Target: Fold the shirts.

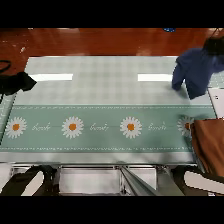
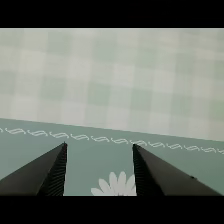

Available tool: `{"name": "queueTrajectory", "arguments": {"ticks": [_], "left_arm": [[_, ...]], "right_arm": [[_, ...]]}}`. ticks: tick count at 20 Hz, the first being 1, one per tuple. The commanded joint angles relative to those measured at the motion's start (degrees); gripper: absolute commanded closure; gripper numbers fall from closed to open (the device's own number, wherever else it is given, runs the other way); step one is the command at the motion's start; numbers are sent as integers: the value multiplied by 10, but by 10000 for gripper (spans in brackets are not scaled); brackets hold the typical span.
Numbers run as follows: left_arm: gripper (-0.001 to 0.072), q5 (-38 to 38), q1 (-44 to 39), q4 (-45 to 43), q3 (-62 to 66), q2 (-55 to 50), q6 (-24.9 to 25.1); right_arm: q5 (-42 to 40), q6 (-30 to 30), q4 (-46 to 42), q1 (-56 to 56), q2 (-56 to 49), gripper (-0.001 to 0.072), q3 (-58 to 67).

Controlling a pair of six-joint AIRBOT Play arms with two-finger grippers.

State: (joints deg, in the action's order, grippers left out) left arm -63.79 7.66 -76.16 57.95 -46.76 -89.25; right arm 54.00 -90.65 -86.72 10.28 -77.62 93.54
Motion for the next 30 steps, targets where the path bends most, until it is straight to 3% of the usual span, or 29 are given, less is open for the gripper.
{"name": "queueTrajectory", "arguments": {"ticks": [1,9,14,21,26,27,29,30], "left_arm": [[201,1,4,60,-103,110,2],[201,0,4,131,-159,155,3],[202,-30,4,169,-159,155,42],[202,-34,-12,169,-162,155,42],[202,-29,-52,169,-198,154,39],[202,-26,-57,169,-212,154,39],[201,-23,-62,167,-235,150,40],[202,-22,-58,159,-235,150,39]], "right_arm": [[33,22,9,-50,52,687,106],[89,24,15,-250,94,687,193],[114,17,53,-392,85,687,77],[-4,-48,116,-513,-19,687,-97],[-67,-18,280,-519,-149,687,-99],[-68,-14,294,-519,-160,667,-99],[-56,-1,292,-502,-161,292,-95],[-27,10,294,-481,-149,303,-87]]}}
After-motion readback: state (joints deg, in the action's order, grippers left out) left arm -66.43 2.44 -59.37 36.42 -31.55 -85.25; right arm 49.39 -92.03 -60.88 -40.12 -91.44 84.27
